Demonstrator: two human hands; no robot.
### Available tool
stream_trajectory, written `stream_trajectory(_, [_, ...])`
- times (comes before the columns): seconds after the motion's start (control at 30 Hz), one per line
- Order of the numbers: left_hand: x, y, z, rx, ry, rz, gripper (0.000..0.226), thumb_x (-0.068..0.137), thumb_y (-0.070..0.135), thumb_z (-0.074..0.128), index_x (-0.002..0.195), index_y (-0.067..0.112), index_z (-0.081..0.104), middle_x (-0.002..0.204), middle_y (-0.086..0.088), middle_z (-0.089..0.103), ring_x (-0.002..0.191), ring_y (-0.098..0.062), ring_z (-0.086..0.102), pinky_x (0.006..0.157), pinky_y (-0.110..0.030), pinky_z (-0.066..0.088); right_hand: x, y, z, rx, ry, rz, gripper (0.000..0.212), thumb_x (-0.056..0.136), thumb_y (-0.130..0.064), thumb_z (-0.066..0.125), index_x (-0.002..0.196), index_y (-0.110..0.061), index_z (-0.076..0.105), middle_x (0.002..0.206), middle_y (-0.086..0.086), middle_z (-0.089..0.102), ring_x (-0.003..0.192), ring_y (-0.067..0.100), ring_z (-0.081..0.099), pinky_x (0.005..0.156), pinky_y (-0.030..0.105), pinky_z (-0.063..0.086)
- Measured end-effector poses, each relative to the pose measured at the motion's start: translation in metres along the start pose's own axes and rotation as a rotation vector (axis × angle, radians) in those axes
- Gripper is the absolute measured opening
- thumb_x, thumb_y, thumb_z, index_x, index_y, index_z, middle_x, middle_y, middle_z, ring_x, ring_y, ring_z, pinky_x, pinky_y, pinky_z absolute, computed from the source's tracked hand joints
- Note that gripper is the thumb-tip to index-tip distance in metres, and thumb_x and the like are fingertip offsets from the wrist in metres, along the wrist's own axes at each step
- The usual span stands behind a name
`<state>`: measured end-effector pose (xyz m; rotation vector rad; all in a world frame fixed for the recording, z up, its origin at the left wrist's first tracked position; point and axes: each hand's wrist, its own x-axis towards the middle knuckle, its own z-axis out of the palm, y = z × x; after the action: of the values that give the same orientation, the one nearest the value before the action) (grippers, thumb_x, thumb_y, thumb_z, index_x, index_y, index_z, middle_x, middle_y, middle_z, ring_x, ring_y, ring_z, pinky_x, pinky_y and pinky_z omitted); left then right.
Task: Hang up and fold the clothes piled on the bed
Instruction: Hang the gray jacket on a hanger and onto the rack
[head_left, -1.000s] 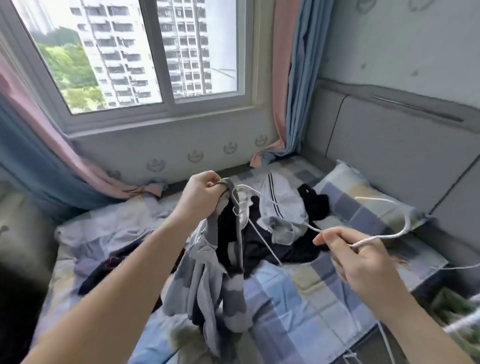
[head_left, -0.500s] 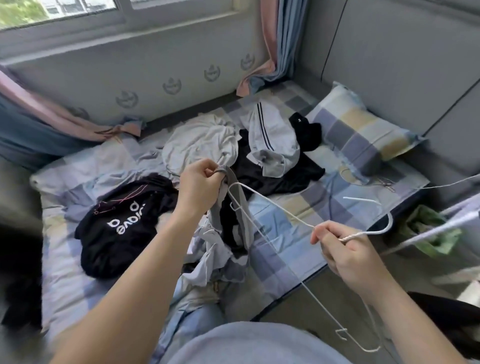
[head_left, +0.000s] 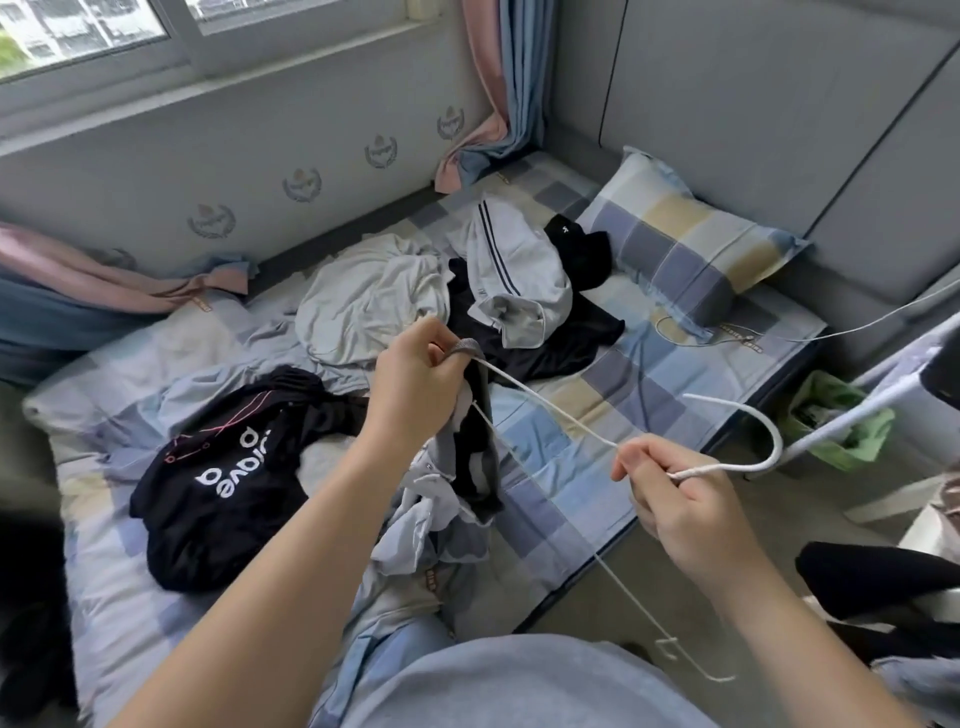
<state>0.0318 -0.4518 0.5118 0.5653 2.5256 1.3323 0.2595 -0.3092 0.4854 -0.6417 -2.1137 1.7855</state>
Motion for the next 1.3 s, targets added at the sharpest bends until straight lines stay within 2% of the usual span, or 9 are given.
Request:
stream_trajectory(0.1, [-0.005, 0.012, -0.002, -0.052, -0.022, 0.059, 0.017, 0.092, 0.019, 0.067, 0.078, 0.020, 0.059, 0.067, -0.016, 0.061, 0.053, -0.018, 0.046, 0.056, -0.033, 0.039, 0.001, -0.001, 0.007, 0.024, 0.009, -0.001, 0.029, 0.101, -0.027, 0.049, 0.076, -0.023, 0.062, 0.050, -0.001, 0.030, 0.047, 0.020, 0.022, 0.045, 0.033, 0.016])
stream_trajectory(0.27, [-0.034, 0.038, 0.011, -0.154, -0.257, 0.187, 0.023, 0.092, 0.013, 0.069, 0.073, 0.020, 0.059, 0.056, -0.011, 0.061, 0.047, -0.015, 0.049, 0.049, -0.027, 0.038, 0.024, -0.003, 0.035, -0.082, 0.049, 0.002, 0.030, 0.103, -0.009, 0.051, 0.075, -0.010, 0.061, 0.046, -0.014, 0.038, 0.044, 0.004, 0.032, 0.048, 0.014, 0.025])
stream_trajectory(0.43, [-0.052, 0.036, 0.013, -0.257, -0.319, 0.150, 0.016, 0.094, 0.015, 0.068, 0.078, 0.015, 0.065, 0.076, -0.015, 0.072, 0.067, -0.034, 0.066, 0.059, -0.045, 0.050, 0.033, -0.014, 0.043, 0.085, 0.045, -0.037, 0.026, 0.097, -0.026, 0.052, 0.074, -0.026, 0.063, 0.049, -0.004, 0.033, 0.047, 0.019, 0.026, 0.046, 0.034, 0.019])
stream_trajectory(0.63, [-0.053, 0.038, -0.002, 0.095, -0.267, 0.481, 0.016, 0.093, 0.039, 0.064, 0.089, 0.027, 0.073, 0.095, 0.013, 0.068, 0.093, -0.004, 0.058, 0.084, -0.017, 0.041, 0.031, -0.020, 0.030, 0.089, -0.033, -0.116, 0.027, 0.099, -0.024, 0.052, 0.080, -0.010, 0.066, 0.051, -0.014, 0.044, 0.045, 0.002, 0.035, 0.046, 0.014, 0.028])
stream_trajectory(0.73, [-0.033, 0.037, -0.019, 0.542, -0.161, 0.690, 0.038, 0.096, 0.056, 0.049, 0.116, 0.032, 0.071, 0.119, 0.011, 0.061, 0.119, -0.019, 0.046, 0.100, -0.035, 0.033, 0.032, -0.026, 0.015, -0.027, -0.077, -0.207, 0.025, 0.099, -0.020, 0.055, 0.078, -0.018, 0.069, 0.053, -0.014, 0.050, 0.046, 0.001, 0.040, 0.048, 0.011, 0.029])
stream_trajectory(0.87, [-0.015, 0.029, -0.026, 0.538, -0.500, 0.662, 0.035, 0.101, 0.049, 0.046, 0.099, 0.025, 0.070, 0.089, 0.016, 0.063, 0.085, -0.005, 0.058, 0.077, -0.034, 0.049, 0.039, -0.026, -0.003, -0.053, -0.100, -0.169, 0.015, 0.098, -0.015, 0.063, 0.088, -0.010, 0.073, 0.057, -0.016, 0.056, 0.047, 0.000, 0.046, 0.048, 0.007, 0.033])
stream_trajectory(1.0, [-0.005, 0.014, -0.034, 0.341, -0.389, 0.605, 0.017, 0.098, 0.035, 0.056, 0.093, 0.028, 0.071, 0.083, 0.024, 0.063, 0.081, 0.004, 0.059, 0.071, -0.022, 0.050, 0.040, -0.021, -0.033, -0.125, -0.066, -0.114, 0.024, 0.093, -0.038, 0.061, 0.092, -0.019, 0.077, 0.064, 0.001, 0.058, 0.052, 0.001, 0.048, 0.053, 0.010, 0.037])
stream_trajectory(1.13, [-0.006, 0.011, -0.032, 0.305, -0.339, 0.622, 0.015, 0.098, 0.028, 0.059, 0.095, 0.025, 0.073, 0.082, 0.030, 0.061, 0.084, 0.006, 0.060, 0.072, -0.013, 0.046, 0.034, -0.009, -0.051, -0.185, 0.018, -0.035, 0.025, 0.090, -0.043, 0.057, 0.080, -0.029, 0.074, 0.059, 0.002, 0.041, 0.055, 0.020, 0.035, 0.054, 0.032, 0.030])
stream_trajectory(1.3, [-0.021, 0.020, -0.017, 0.271, -0.338, 0.714, 0.015, 0.099, 0.016, 0.060, 0.098, 0.010, 0.075, 0.087, 0.031, 0.056, 0.082, 0.012, 0.055, 0.077, -0.008, 0.041, 0.031, -0.011, -0.036, -0.187, -0.016, -0.080, 0.024, 0.099, -0.026, 0.058, 0.079, -0.019, 0.068, 0.053, -0.009, 0.038, 0.049, 0.005, 0.029, 0.051, 0.016, 0.029])
